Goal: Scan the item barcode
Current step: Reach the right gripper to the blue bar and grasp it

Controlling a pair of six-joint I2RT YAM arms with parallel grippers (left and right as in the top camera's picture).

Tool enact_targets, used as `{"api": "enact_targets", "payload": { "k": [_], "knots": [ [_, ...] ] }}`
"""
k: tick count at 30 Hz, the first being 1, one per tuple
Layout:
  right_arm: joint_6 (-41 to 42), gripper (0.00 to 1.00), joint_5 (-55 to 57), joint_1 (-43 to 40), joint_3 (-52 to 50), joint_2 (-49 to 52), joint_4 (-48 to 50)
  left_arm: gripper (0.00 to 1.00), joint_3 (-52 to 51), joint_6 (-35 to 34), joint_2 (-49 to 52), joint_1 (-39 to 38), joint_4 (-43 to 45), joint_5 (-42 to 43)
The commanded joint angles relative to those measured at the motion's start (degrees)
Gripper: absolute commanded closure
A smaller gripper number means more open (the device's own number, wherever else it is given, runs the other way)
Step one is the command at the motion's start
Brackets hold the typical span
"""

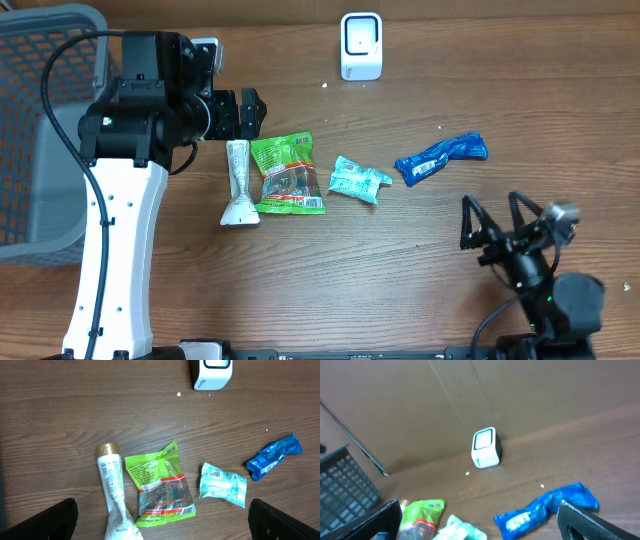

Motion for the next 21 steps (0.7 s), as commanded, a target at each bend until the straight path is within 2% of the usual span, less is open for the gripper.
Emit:
{"api": "enact_targets", "payload": {
  "k": [1, 2, 8, 11, 15, 20, 21],
  "knots": [
    [0.87, 0.00, -1.11, 0.15, 14.40, 14.43, -6.16, 0.00, 0.96, 1.07, 0.33, -0.28, 0.11, 0.94],
    [0.46, 0.00, -1.86, 0.15, 20.79, 21.35, -10.23, 0.00, 0.96, 1.07, 0.33, -0.28, 0.11, 0.94],
    [-1.73, 0.00, -2.01, 0.17, 48.78, 47.74, -32.37, 0.00, 0.96, 1.07, 0.33, -0.28, 0.11, 0.94],
    [-4.39, 0.00, -2.01, 0.15, 58.38, 58.18, -37.22, 0.00, 0.96, 1.07, 0.33, -0.28, 0.11, 0.94],
    [-5.64, 0.00, -1.05, 0.15, 60.37, 66.12, -35.28, 0.00, 0.96, 1.07, 0.33, -0.28, 0.11, 0.94],
    [-6.49, 0.03, 6.86, 0.15, 60.37, 76.91, -33.81, 0.00, 0.96, 1.07, 0.33, -0.28, 0.11, 0.94],
    [-7.13, 0.07, 7.56, 0.15, 60.37, 78.97, -33.48, 0.00, 0.96, 1.07, 0.33, -0.28, 0.11, 0.94]
  ]
}}
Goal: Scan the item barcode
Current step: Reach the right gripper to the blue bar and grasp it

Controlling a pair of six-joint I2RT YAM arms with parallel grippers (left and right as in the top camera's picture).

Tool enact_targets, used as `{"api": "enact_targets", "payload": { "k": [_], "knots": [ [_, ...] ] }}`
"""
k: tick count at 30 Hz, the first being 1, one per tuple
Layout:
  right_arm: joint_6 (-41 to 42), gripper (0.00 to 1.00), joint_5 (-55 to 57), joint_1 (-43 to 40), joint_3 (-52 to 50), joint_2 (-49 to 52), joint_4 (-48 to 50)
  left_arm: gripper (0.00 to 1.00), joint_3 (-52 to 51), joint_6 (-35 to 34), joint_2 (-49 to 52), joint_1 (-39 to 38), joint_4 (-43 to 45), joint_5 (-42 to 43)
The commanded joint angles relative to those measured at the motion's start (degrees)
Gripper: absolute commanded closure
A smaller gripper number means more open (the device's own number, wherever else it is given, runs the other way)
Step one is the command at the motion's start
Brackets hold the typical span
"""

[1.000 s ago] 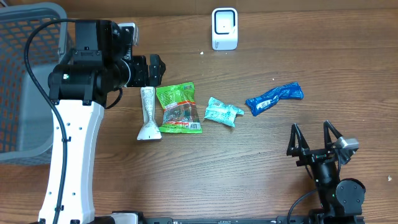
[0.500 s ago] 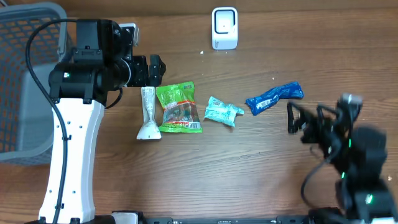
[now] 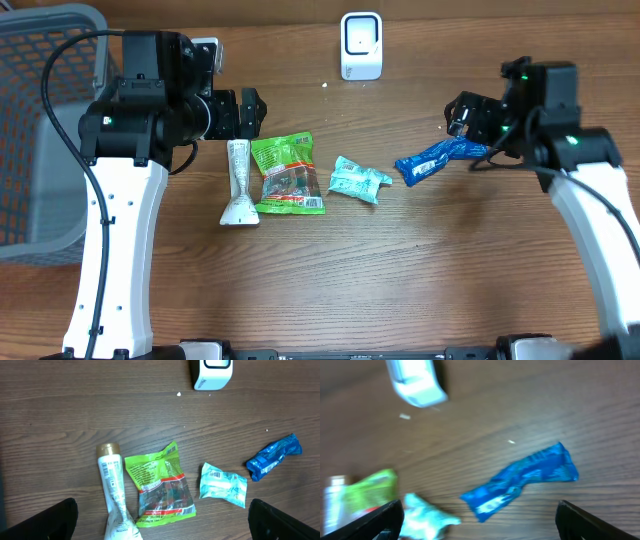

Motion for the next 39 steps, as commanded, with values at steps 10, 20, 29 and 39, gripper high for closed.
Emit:
{"api": "enact_targets", "payload": {
  "k": [10, 20, 29, 39],
  "knots": [
    [-8.31, 0.44, 8.11, -0.13, 0.90, 20.79, 5.77, 0.00, 0.87, 1.07, 0.17, -0.28, 0.04, 0.92],
    [4.96, 0.67, 13.73, -5.33, 0.20, 27.71, 1.16, 0.00, 0.87, 1.07, 0.17, -0.28, 0.04, 0.92],
    [-10.95, 0.53, -1.25, -6.69, 12.74, 26.84, -31.06, 0.00, 0.87, 1.07, 0.17, -0.28, 0.04, 0.92],
    [-32.92, 0.30, -3.91, -3.43, 20.35, 27.89, -28.83, 0.00, 0.87, 1.07, 0.17, -0.28, 0.04, 0.92]
  ]
}}
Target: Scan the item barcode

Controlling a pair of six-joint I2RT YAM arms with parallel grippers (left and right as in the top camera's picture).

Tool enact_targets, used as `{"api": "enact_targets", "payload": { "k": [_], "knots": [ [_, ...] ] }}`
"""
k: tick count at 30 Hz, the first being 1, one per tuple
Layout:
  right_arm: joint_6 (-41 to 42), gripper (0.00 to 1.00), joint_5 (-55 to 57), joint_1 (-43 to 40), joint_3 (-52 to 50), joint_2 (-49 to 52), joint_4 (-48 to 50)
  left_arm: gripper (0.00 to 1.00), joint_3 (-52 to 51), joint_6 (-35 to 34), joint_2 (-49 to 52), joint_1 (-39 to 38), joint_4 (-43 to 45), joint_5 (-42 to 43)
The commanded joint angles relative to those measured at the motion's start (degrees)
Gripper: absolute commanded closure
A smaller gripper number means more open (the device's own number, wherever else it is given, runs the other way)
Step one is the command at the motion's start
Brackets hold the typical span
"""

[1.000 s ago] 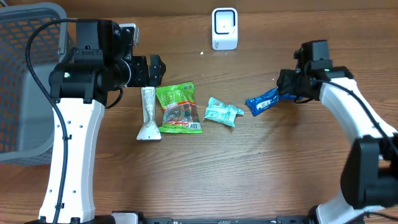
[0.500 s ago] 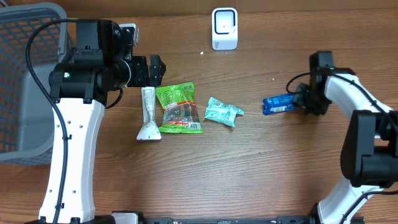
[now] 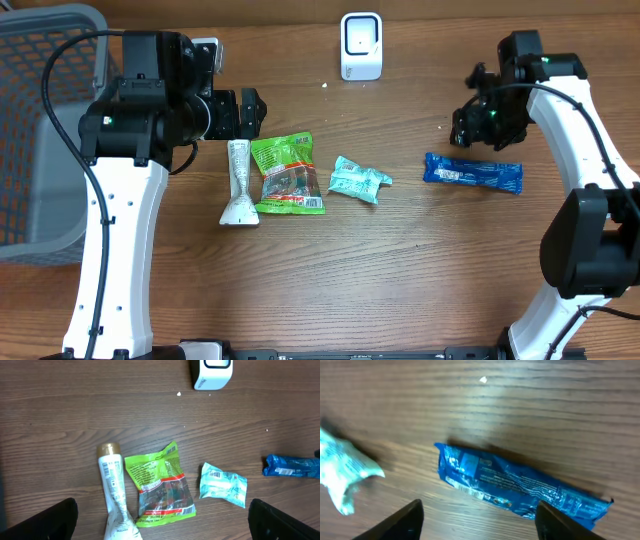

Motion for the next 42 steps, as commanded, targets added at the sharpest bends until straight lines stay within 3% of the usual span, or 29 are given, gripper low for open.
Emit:
{"api": "enact_targets", "payload": {
  "k": [1, 6, 16, 21, 29, 31, 36, 39, 42],
  "knots": [
    [-4.39, 0.31, -6.23, 0.11, -3.19, 0.44, -2.69, 0.00, 0.87, 1.07, 0.17, -0.28, 0.07, 0.92],
    [-4.17, 0.45, -15.65, 2.84, -7.15, 0.44, -5.09, 0.00, 0.87, 1.07, 0.17, -0.28, 0.07, 0.92],
    [-2.10, 0.44, -10.10, 6.58, -19.56, 0.46, 11.67, 0.00, 0.87, 1.07, 0.17, -0.28, 0.07, 0.92],
    [4.46, 0.44, -6.08, 6.56, -19.63, 0.48, 23.06, 0.00, 0.87, 1.07, 0.17, -0.15, 0.07, 0.92],
    [18.29, 0.34, 9.90, 6.40, -19.61, 0.48, 42.01, 0.00, 0.87, 1.07, 0.17, -0.13, 0.07, 0.92],
    [18.12, 0.33, 9.07, 5.75, -16.98, 0.35, 40.85, 0.00, 0.87, 1.07, 0.17, -0.13, 0.07, 0.92],
    [9.55, 0.18, 6.01, 0.74, -4.74, -0.44, 22.75, 0.00, 0.87, 1.07, 0.17, -0.13, 0.07, 0.92],
    [-1.55, 0.23, -1.70, -5.75, -7.96, 1.53, 17.97, 0.00, 0.87, 1.07, 0.17, -0.13, 0.09, 0.92],
    [-2.75, 0.34, -6.43, -8.94, -11.61, 3.48, 16.96, 0.00, 0.87, 1.07, 0.17, -0.13, 0.07, 0.92]
  ]
}}
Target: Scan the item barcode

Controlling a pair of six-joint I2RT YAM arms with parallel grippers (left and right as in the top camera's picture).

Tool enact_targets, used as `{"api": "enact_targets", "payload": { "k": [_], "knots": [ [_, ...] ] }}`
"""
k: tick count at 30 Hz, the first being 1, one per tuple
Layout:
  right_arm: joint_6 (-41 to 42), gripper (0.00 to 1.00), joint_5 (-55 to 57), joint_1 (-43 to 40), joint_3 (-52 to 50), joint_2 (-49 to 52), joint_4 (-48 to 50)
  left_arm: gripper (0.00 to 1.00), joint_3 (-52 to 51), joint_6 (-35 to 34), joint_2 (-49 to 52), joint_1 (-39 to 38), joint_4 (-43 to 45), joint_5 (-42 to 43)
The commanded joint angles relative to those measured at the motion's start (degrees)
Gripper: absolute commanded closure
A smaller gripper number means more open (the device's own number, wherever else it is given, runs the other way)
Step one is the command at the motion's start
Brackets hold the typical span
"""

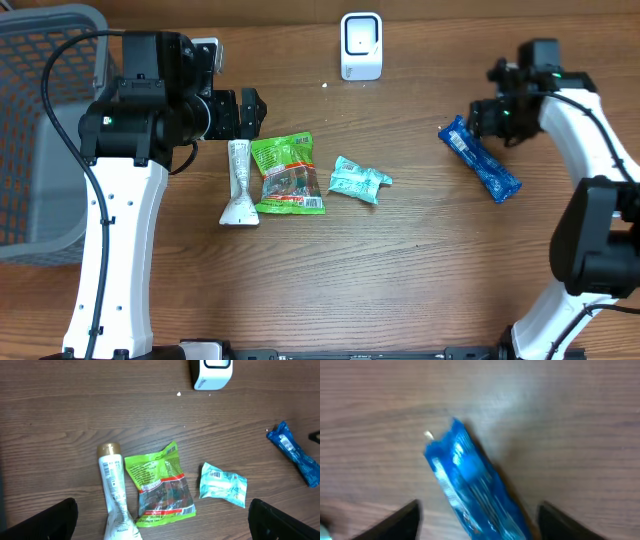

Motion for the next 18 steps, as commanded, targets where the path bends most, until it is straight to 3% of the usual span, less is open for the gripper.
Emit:
{"api": "enact_targets", "payload": {
  "k": [1, 10, 13, 18],
  "knots": [
    [-5.18, 0.35, -7.67, -3.37, -4.52, 2.97, 0.20, 0.00, 0.87, 1.07, 0.17, -0.13, 0.07, 0.92],
    [-5.07, 0.35, -14.36, -4.76, -11.28, 2.97, 2.73, 0.00, 0.87, 1.07, 0.20, -0.13, 0.07, 0.92],
    [-1.14, 0.38, -21.24, -4.33, -11.28, 2.97, 0.33, 0.00, 0.87, 1.07, 0.20, -0.13, 0.07, 0.92],
    [8.09, 0.38, -22.53, -3.96, -11.28, 2.97, -1.86, 0.00, 0.85, 1.07, 0.22, -0.13, 0.07, 0.92]
  ]
}}
